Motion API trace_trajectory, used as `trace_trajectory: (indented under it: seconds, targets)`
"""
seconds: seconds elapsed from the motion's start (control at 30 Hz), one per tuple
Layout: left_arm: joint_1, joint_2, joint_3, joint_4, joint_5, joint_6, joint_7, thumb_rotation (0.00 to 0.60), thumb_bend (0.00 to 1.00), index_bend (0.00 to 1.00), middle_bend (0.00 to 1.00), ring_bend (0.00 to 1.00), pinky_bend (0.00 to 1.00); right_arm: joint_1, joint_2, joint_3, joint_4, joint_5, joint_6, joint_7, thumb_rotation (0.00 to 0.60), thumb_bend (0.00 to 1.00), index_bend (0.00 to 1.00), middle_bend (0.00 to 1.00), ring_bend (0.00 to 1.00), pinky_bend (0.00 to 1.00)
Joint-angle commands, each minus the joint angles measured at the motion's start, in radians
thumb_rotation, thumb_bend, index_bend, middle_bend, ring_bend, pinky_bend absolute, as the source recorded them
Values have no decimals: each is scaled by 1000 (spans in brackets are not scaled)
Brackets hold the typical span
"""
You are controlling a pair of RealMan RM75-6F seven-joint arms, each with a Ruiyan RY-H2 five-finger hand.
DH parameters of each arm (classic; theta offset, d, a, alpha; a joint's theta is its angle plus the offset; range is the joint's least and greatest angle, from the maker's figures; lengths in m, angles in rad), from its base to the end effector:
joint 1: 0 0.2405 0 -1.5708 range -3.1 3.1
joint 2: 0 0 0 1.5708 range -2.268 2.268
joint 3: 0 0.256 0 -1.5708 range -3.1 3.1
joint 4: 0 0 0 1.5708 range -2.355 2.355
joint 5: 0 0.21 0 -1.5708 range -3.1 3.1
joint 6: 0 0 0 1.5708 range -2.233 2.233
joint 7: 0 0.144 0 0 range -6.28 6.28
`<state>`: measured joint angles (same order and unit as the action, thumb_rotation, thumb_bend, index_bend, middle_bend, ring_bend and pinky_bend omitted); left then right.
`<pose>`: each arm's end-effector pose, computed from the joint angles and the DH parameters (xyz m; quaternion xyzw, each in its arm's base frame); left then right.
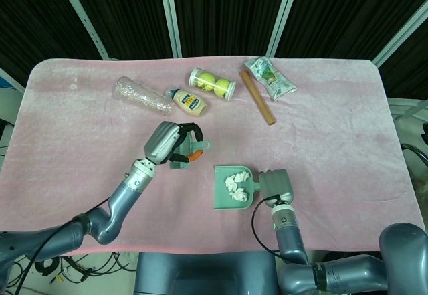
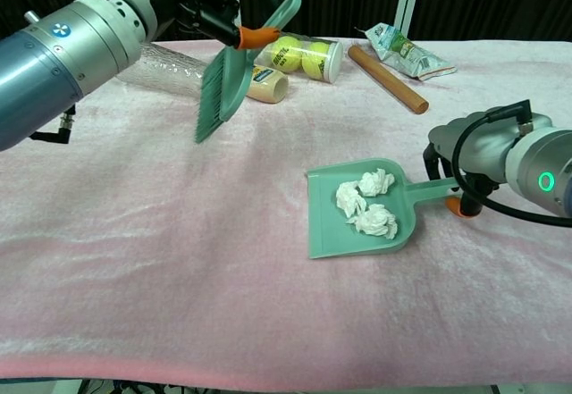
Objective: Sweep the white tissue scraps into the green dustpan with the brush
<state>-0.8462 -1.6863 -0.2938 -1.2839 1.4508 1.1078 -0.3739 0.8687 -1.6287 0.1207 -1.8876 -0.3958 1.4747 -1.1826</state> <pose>-0.0655 0.3718 -0.0089 -0.6275 -0.4253 -0.6134 0.2214 -0.1267 -0.2821 -0.0225 0.7495 -0.3558 0.1216 0.5449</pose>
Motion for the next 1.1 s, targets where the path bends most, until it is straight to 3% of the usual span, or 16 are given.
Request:
trace_trajectory:
  seconds: [0.03,0.17,0.37,0.53,0.6,0.83,1.1]
  targets:
    - [8,19,10,-2,-1,0,3,600,377,620,587,889,1000,-2,-1,-2,2,2,3,-3,600,384,445,376,680,823]
    - [16,40,21,-9,1,3,9,600,377,620,585,889,1000,-4,-4,0,4,13,11,-13,600,342,327,327,674,823]
    - [27,61,30,-26,-4,9,14,600,378,620,582,889,1000,-7,-2,2,1,17,16,-17,600,317,261,290,673,823]
    - [32,78,41,-42,1,13,31,600,378,620,582,889,1000,-12,8,-2,-3,26,24,-28,600,231,62,170,661,823]
    - [31,89,49,-45,10,12,49,600,377,620,583,889,1000,-13,15,-6,-7,24,31,-35,600,221,30,149,659,823]
    - [27,171,107,-69,4,-84,183,600,377,616,587,889,1000,-36,65,-15,-41,-17,36,-2,600,220,27,147,658,823]
    - [48,213,151,-108,-129,-195,369,600,378,605,586,889,1000,-58,124,-17,-75,-31,22,30,600,220,25,147,658,823]
